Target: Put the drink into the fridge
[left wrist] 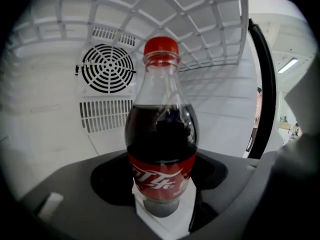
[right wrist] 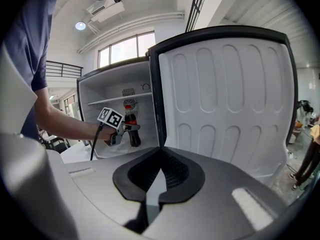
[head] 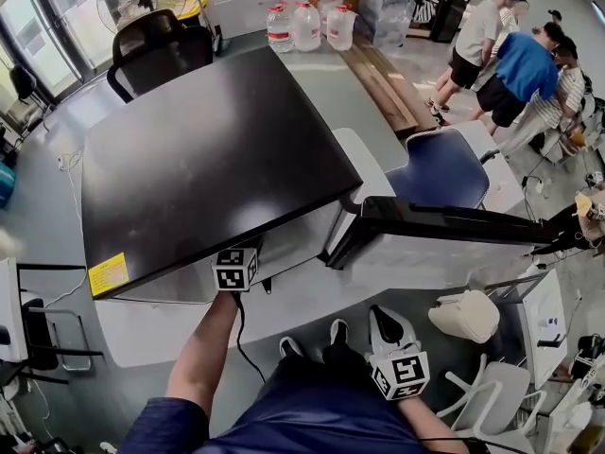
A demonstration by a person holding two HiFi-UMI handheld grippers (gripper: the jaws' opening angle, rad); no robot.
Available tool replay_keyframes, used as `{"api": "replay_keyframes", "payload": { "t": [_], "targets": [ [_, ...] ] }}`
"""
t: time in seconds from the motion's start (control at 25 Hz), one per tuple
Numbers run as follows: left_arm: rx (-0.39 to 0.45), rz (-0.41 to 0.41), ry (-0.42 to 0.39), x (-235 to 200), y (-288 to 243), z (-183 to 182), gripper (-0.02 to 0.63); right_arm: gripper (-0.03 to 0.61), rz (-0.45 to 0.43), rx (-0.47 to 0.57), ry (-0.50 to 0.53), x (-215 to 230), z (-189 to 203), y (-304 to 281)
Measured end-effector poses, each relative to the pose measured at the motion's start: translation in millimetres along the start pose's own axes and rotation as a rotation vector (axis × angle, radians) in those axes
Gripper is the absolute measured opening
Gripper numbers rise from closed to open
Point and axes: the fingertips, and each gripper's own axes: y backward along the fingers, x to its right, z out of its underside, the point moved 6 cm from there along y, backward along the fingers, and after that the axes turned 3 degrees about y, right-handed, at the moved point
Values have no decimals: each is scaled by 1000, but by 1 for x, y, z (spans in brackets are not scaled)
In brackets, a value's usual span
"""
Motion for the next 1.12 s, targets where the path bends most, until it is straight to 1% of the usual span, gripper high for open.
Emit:
{"api": "replay_keyframes", "payload": {
  "t": [0.08, 0.48, 0.64, 0.84, 1.0, 1.12],
  "targets": [
    [2, -6, 0, 1, 1, 1, 316, 6, -9, -1, 1, -2, -1, -2],
    [10, 15, -33, 5, 3, 0, 318, 6, -58, 6, 6, -11, -5, -14],
    [30, -4, -60, 7, 8, -7, 318, 6, -81, 13, 7, -13, -5, -16],
    [21, -34, -41, 10, 22, 4, 318, 6, -126, 21, 14, -16, -3, -22],
    [6, -45, -34, 17, 43, 11, 318, 6, -174, 32, 21, -18, -7, -27],
    [17, -48, -25, 25, 61, 11, 318, 6, -218, 43, 29, -21, -11, -32]
  ]
}}
